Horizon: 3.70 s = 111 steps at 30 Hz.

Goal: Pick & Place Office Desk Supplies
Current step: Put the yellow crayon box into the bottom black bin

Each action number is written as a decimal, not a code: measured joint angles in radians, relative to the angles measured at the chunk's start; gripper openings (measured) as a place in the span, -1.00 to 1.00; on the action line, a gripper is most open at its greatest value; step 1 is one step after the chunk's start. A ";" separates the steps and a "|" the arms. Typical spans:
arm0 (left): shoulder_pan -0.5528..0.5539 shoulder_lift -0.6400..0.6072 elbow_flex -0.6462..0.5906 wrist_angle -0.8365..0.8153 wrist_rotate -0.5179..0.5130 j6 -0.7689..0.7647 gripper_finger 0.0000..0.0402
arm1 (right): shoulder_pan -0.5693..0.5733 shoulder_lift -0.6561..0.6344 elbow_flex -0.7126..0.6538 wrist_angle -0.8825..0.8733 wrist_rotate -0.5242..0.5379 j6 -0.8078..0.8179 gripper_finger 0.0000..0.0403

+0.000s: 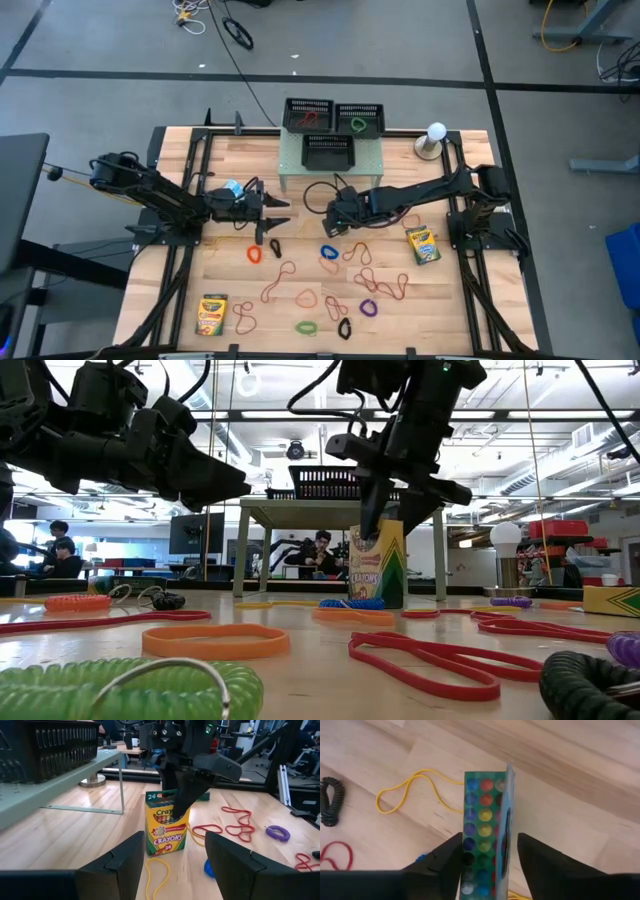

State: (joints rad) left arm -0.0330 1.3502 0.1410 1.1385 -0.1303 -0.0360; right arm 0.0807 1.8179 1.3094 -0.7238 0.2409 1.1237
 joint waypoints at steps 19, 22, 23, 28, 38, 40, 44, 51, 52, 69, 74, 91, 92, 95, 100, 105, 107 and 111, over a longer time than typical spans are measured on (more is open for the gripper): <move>0.000 0.000 0.000 0.000 0.000 0.000 0.07 | -0.016 -0.062 0.201 -0.259 -0.009 -0.074 0.14; 0.000 0.000 0.000 -0.005 0.000 0.002 0.07 | -0.022 -0.023 0.214 -0.282 -0.027 -0.084 0.12; 0.000 0.000 0.000 -0.006 0.000 0.002 0.07 | -0.023 -0.007 0.214 -0.284 -0.034 -0.086 0.12; 0.000 0.000 0.000 -0.010 0.000 0.003 0.07 | -0.022 0.043 0.214 -0.280 -0.044 -0.093 0.11; 0.000 0.000 0.000 -0.013 0.000 0.003 0.07 | -0.023 0.075 0.216 -0.248 -0.056 -0.093 -0.16; 0.000 0.000 0.000 -0.011 0.000 0.003 0.07 | -0.022 0.101 0.215 -0.252 -0.071 -0.105 -0.21; 0.000 0.000 0.000 -0.010 0.000 0.003 0.07 | -0.028 0.113 0.213 -0.237 -0.081 -0.111 -0.26; 0.000 0.000 0.000 -0.011 -0.008 0.003 0.05 | -0.034 0.107 0.247 -0.229 -0.094 -0.108 -0.47; 0.000 0.000 0.000 -0.011 -0.015 0.003 0.05 | -0.034 0.107 0.265 -0.232 -0.097 -0.108 -0.50; 0.002 0.000 0.000 -0.011 -0.031 0.009 0.02 | -0.081 0.104 0.990 -0.734 -0.089 -0.059 -0.52; 0.002 0.000 0.000 -0.011 -0.031 0.008 0.02 | -0.187 0.094 1.039 -0.808 -0.018 -0.067 -0.52; 0.002 0.000 0.000 -0.007 -0.030 0.006 0.02 | -0.387 0.156 1.038 -0.764 -0.034 -0.202 -0.51; 0.002 0.000 0.000 -0.008 -0.030 0.006 0.02 | -0.386 0.163 1.038 -0.764 -0.042 -0.204 -0.51; 0.002 0.000 0.000 -0.009 -0.029 0.006 0.02 | -0.391 0.190 1.039 -0.784 -0.055 -0.209 -0.51; 0.002 0.000 0.000 -0.012 -0.028 0.006 0.02 | -0.395 0.219 1.038 -0.782 -0.049 -0.223 -0.51; 0.002 0.000 0.000 -0.010 -0.027 0.001 0.02 | -0.394 0.230 1.038 -0.805 -0.035 -0.217 -0.51; 0.002 0.000 0.000 -0.012 -0.027 0.001 0.02 | -0.394 0.232 1.039 -0.800 -0.034 -0.215 -0.51; 0.002 0.000 0.000 -0.011 -0.027 0.001 0.02 | -0.398 0.235 1.038 -0.807 -0.021 -0.213 -0.51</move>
State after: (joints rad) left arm -0.0315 1.3506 0.1410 1.1278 -0.1570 -0.0353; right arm -0.3178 2.0525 2.3478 -1.5308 0.2203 0.9110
